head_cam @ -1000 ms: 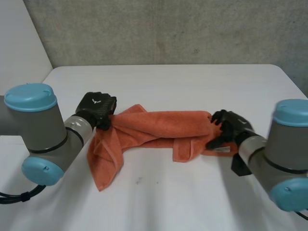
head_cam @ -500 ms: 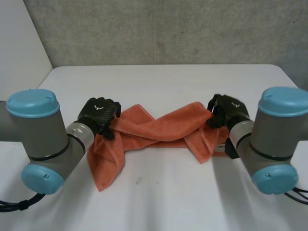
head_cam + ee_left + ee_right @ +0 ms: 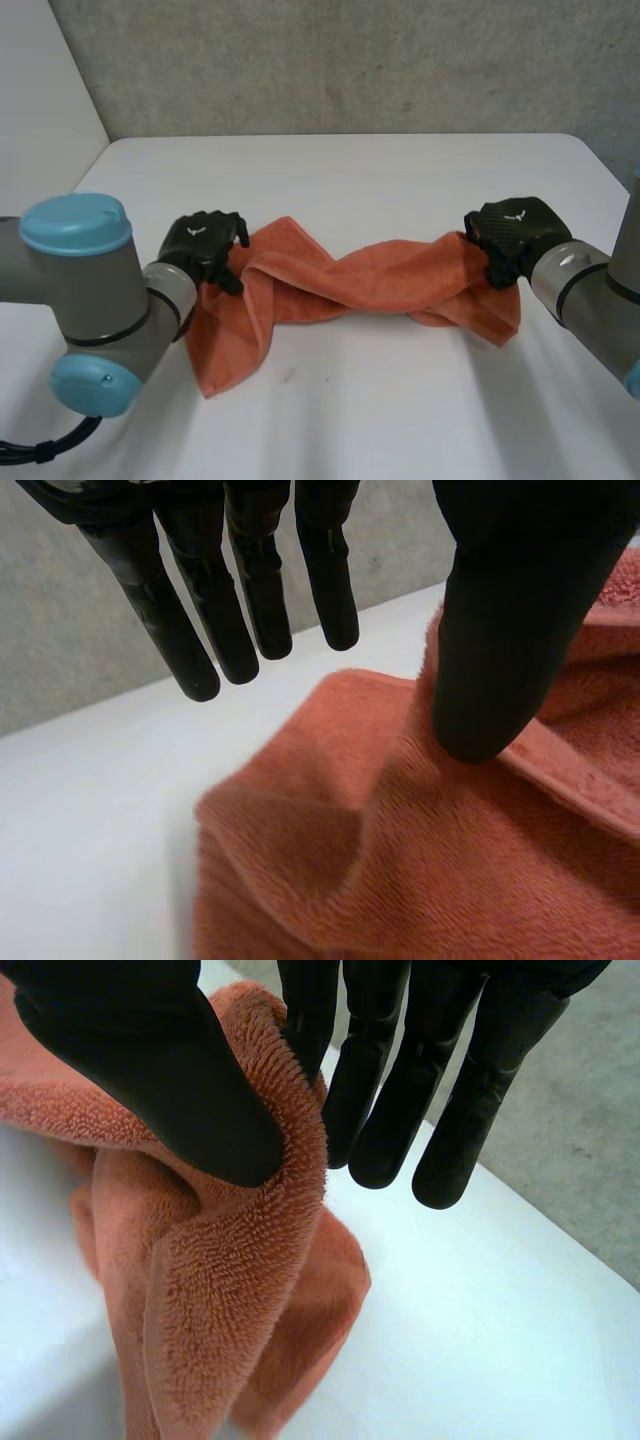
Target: Fold the laundry
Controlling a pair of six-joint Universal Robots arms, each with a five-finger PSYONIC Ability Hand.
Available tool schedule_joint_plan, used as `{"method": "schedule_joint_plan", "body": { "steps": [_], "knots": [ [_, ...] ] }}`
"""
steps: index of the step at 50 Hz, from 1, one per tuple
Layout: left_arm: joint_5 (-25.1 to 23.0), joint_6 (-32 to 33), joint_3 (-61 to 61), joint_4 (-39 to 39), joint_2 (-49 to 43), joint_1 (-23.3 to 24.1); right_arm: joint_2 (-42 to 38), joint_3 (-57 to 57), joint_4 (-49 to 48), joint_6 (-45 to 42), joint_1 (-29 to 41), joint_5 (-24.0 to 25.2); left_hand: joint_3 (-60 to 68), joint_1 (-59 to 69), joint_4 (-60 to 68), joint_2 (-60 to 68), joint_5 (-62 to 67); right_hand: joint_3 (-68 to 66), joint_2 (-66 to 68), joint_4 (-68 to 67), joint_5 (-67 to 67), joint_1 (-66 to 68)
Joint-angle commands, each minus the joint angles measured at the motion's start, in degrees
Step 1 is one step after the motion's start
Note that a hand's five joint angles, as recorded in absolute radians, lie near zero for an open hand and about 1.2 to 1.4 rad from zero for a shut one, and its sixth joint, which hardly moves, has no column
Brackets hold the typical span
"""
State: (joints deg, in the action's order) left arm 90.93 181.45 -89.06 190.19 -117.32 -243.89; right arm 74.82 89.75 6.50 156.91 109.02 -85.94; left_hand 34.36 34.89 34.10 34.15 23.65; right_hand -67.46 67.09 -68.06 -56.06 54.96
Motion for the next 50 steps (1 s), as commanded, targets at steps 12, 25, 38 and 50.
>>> {"method": "schedule_joint_plan", "body": {
  "steps": [12, 25, 38, 50],
  "knots": [
    [-4.7, -11.6, 3.0, -0.3, -3.3, 2.5, 1.0, 5.0, -0.4, -4.3, -0.3, 0.4, 3.9, 3.4, 4.2, 4.2, 4.7, -12.5, 12.9, -11.9, -13.9, 25.0],
    [-3.6, -10.2, 7.4, -0.1, -10.3, 2.9, 0.2, 5.3, 0.6, -6.3, -2.4, 3.7, 45.6, 45.1, 45.9, 45.9, 46.4, -12.5, 12.9, -11.9, -13.9, 25.0],
    [-2.0, 16.7, 22.9, 11.1, -9.3, 2.0, -11.6, -23.9, 3.3, -15.4, -1.7, 0.2, 45.6, 45.1, 45.9, 45.9, 46.4, -12.5, 12.9, -11.9, -13.9, 25.0],
    [-7.3, 24.5, 28.2, 30.0, 1.6, -1.0, -7.2, -37.1, -30.3, -2.6, -1.6, -0.5, 45.6, 45.1, 45.9, 45.9, 46.4, -12.5, 12.9, -11.9, -13.9, 25.0]
  ]
}}
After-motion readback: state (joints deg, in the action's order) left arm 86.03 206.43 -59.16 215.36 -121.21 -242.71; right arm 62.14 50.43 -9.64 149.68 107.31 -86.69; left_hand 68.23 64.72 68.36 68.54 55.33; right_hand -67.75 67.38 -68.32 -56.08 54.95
